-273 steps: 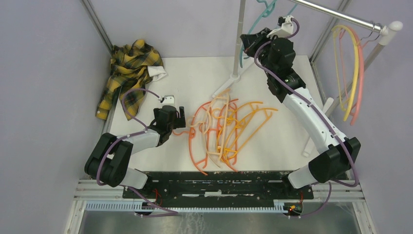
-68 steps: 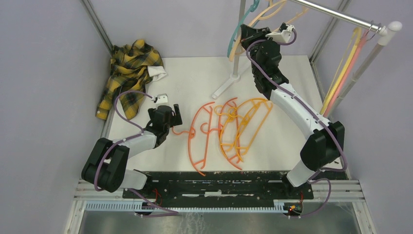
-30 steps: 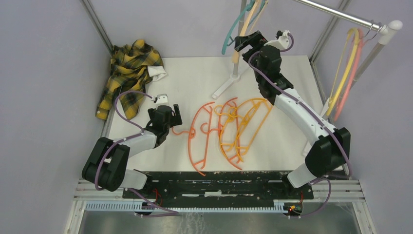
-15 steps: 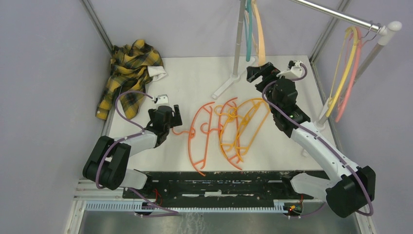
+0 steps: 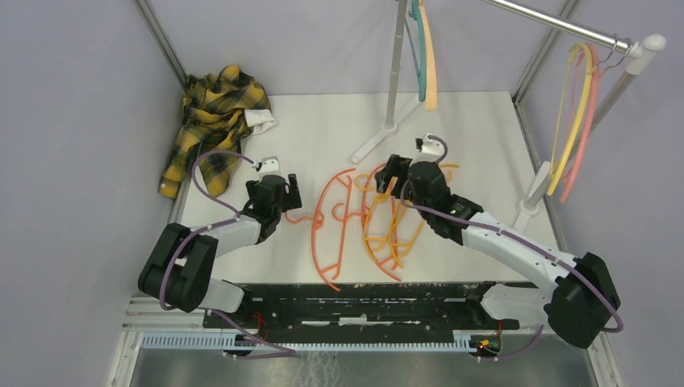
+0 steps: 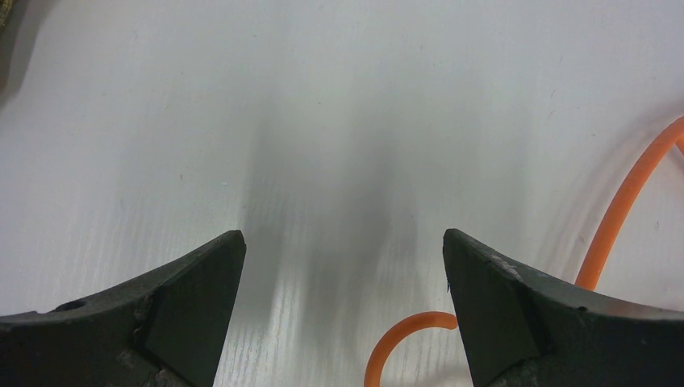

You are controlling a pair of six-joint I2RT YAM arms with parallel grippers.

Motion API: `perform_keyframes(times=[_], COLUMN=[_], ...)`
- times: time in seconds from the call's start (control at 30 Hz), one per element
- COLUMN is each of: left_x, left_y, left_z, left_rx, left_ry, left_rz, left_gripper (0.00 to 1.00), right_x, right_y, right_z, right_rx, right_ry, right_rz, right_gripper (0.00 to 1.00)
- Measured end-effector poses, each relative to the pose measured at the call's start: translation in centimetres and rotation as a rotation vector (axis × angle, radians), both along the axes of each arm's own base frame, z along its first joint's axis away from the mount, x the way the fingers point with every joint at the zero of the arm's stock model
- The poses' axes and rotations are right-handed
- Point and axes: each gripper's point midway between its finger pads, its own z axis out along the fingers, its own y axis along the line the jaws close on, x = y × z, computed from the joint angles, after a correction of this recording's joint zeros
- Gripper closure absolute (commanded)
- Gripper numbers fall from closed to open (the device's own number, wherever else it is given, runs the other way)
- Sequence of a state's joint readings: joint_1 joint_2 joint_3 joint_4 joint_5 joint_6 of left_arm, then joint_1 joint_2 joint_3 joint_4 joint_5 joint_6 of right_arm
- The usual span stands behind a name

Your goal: Organize the hangers

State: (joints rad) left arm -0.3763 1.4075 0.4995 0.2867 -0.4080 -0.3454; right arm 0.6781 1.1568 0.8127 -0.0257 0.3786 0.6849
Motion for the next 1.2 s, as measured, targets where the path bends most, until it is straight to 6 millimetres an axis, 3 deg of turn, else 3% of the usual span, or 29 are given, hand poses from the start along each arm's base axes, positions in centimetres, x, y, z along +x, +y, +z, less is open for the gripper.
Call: perform_keyframes(times=[0.13, 0.27, 0.33, 0.53, 0.7, 1.13, 1.2], left_x=[-0.1, -0.1, -0.1, -0.1, -0.1, -0.1, -0.1], left_y=[0.0, 0.0, 0.0, 0.0, 0.0, 0.0, 0.0], left_z=[-0.4, -0.4, -0.4, -0.4, -0.4, -0.4, -0.4], left_rx=[0.004, 0.005, 0.005, 0.005, 0.005, 0.005, 0.005], left_ry=[0.011, 0.012, 0.013, 0.012, 0.013, 0.013, 0.013], left_rz=[0.000, 0.000, 0.000, 0.000, 0.000, 0.000, 0.000], left_gripper=[0.01, 0.01, 0.01, 0.01, 0.01, 0.01, 0.01], right_x=[-2.1, -3.3, -3.5, -3.5, -3.9, -4.1, -3.9], right_y=[2.4, 1.4, 0.6, -0.4, -0.6, -0.8, -0.7], right_z=[-5.2, -9.8, -11.0, -12.8, -15.6, -17.5, -17.9], right_rx=[-0.085, -0.133, -0.144, -0.152, -0.184, -0.187, -0.186], right_ry=[0.112, 0.225, 0.256, 0.302, 0.374, 0.413, 0.415], right_rz=[0.080, 0.033, -0.007, -0.100, -0.125, -0.159, -0.163], right_gripper=[0.27, 0.43, 0.52, 0.57, 0.58, 0.62, 0.66])
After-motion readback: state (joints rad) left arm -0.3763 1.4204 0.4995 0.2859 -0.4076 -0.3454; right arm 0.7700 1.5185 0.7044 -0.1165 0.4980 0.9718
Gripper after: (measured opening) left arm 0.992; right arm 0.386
